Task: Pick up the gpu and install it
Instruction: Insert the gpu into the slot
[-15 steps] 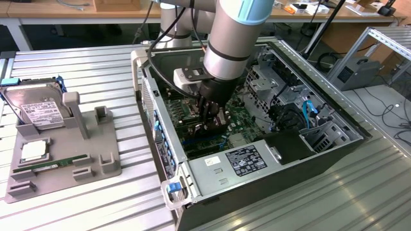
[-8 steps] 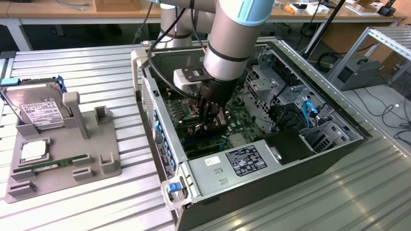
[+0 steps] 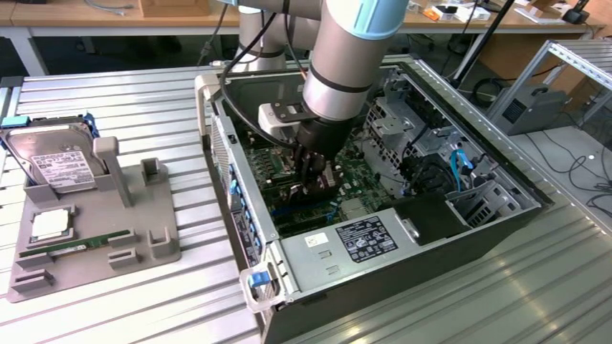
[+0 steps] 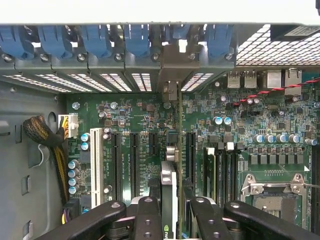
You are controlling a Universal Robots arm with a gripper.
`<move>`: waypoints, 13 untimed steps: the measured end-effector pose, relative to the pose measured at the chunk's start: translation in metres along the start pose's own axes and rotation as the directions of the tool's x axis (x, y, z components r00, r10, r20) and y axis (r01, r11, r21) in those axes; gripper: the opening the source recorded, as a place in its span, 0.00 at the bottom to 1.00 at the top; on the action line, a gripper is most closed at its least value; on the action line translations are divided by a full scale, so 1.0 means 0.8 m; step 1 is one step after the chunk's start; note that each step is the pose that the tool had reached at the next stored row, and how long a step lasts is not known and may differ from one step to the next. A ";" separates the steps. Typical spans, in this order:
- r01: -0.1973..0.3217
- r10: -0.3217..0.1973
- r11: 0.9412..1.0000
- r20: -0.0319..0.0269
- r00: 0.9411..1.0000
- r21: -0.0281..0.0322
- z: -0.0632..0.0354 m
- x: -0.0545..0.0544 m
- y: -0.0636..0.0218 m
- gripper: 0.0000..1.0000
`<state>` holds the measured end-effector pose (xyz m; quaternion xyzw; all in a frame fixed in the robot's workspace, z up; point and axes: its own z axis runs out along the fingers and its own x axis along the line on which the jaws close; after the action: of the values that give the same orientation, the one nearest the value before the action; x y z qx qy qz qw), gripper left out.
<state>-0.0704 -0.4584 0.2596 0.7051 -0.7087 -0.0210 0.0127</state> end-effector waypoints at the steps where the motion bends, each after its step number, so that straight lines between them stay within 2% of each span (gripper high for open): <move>1: 0.000 0.000 1.000 0.000 1.000 0.000 0.000 0.000 0.000 0.29; 3: 0.000 0.000 1.000 0.000 1.000 0.000 0.000 0.000 0.000 0.40; 4: 0.000 0.000 1.000 -0.001 1.000 0.000 0.000 0.000 0.000 0.40; 5: 0.000 0.000 1.000 -0.001 1.000 0.000 0.000 0.000 0.000 0.47; 8: 0.000 0.000 1.000 -0.001 1.000 0.000 0.000 0.000 0.000 0.53; 9: 0.000 0.000 1.000 -0.001 1.000 0.000 0.000 0.000 0.000 0.59; 11: 0.000 0.000 1.000 -0.001 1.000 0.000 -0.001 0.000 0.000 0.59; 13: 0.000 0.000 1.000 0.004 1.000 0.000 -0.010 0.000 0.001 0.59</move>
<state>-0.0704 -0.4584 0.2678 0.7051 -0.7086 -0.0227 0.0112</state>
